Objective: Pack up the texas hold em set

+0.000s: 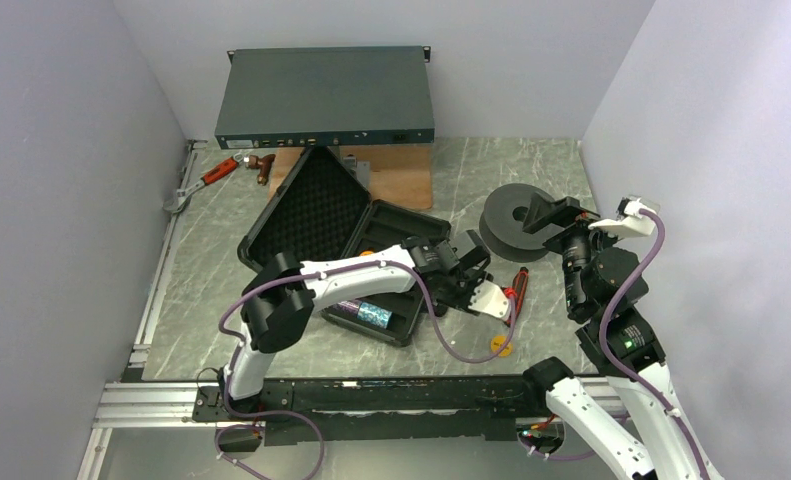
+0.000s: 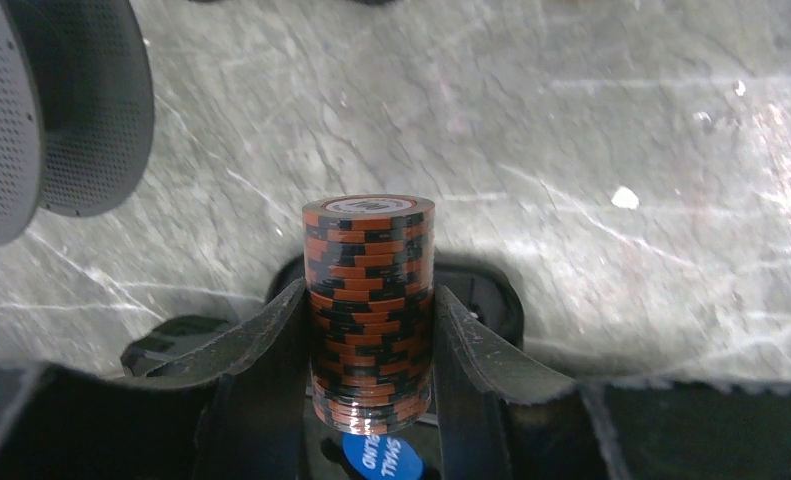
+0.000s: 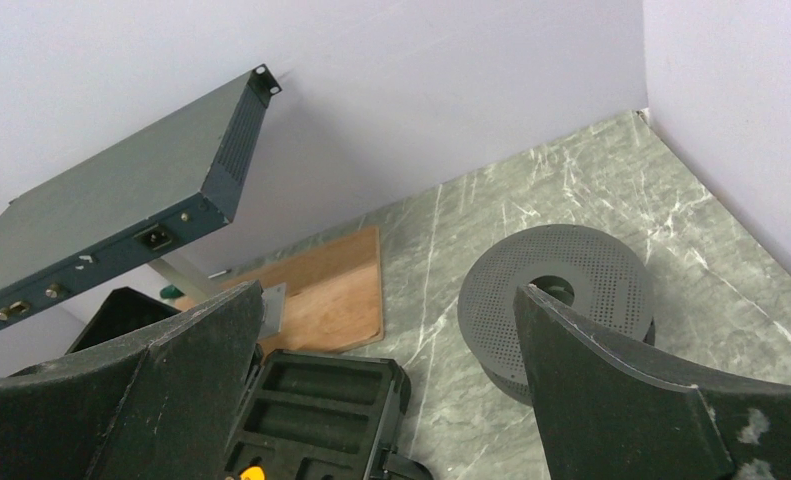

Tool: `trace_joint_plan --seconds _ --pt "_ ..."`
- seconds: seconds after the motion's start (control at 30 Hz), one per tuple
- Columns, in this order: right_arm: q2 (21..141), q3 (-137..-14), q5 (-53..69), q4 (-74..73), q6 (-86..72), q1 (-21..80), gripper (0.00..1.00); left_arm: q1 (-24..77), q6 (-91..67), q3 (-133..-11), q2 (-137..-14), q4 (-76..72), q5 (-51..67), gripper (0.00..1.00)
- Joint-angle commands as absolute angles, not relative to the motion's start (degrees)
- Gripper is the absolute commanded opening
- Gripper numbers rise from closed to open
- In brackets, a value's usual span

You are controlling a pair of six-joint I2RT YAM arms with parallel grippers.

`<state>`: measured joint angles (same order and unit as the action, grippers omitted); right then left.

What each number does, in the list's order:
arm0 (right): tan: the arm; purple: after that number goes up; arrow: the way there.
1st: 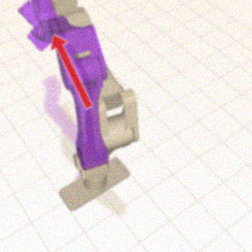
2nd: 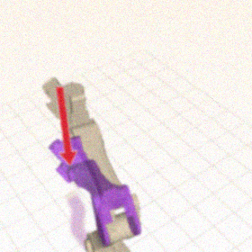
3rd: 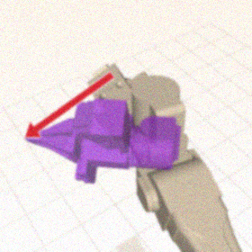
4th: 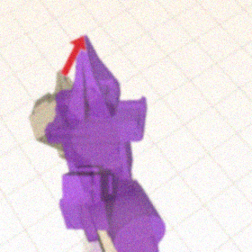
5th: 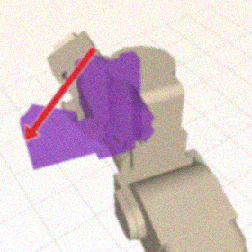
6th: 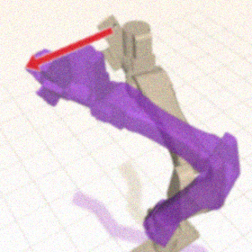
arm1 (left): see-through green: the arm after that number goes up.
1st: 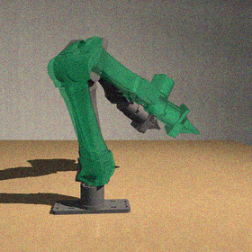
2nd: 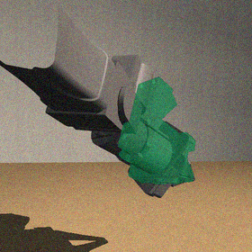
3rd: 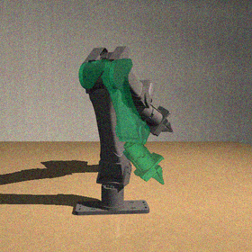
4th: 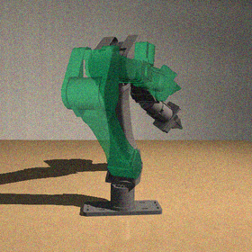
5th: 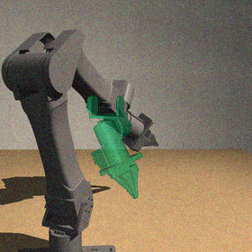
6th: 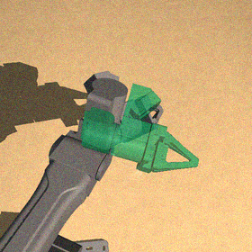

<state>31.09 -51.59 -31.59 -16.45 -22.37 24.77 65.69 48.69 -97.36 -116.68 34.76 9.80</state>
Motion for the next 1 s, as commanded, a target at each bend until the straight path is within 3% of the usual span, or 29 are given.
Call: trace_joint_plan --seconds 0.0,0.97 --pt "31.26 -51.06 -30.85 -13.77 -23.44 24.70 0.98 65.54 50.37 -96.77 -110.53 37.48 9.87 0.00" --pt "32.30 -47.56 -28.92 -13.58 -25.09 24.70 0.98 55.39 48.21 -85.51 -102.72 48.01 8.35 0.00"
